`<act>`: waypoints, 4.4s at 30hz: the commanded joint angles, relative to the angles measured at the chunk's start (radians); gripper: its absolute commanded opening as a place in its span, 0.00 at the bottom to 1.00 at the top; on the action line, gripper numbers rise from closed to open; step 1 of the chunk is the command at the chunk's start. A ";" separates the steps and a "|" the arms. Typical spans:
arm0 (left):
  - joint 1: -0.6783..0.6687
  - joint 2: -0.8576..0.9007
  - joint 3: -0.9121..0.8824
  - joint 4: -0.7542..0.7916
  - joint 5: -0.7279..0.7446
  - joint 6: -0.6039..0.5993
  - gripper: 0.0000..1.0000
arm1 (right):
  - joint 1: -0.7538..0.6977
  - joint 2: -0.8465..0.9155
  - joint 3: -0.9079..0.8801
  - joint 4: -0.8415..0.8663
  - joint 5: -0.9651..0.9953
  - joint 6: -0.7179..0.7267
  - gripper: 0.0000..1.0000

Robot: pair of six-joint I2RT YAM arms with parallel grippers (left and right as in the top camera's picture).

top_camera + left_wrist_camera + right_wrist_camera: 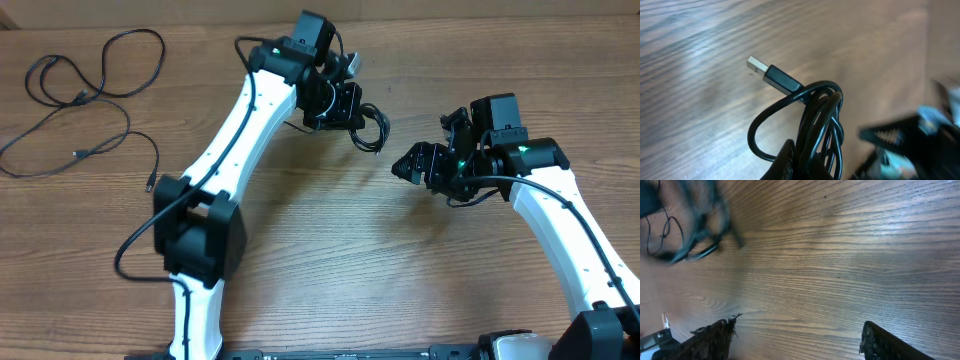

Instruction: Untangle cables

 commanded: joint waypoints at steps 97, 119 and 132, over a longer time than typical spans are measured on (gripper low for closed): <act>-0.122 -0.068 0.008 -0.222 0.032 0.263 0.04 | -0.007 0.001 0.002 0.084 -0.066 -0.106 0.97; -0.127 -0.068 0.007 -0.274 -0.018 0.293 0.04 | -0.007 0.001 0.002 0.170 0.129 -0.106 0.98; -0.127 -0.068 0.007 -0.277 -0.006 0.303 0.04 | -0.007 0.001 0.002 0.164 0.121 -0.107 1.00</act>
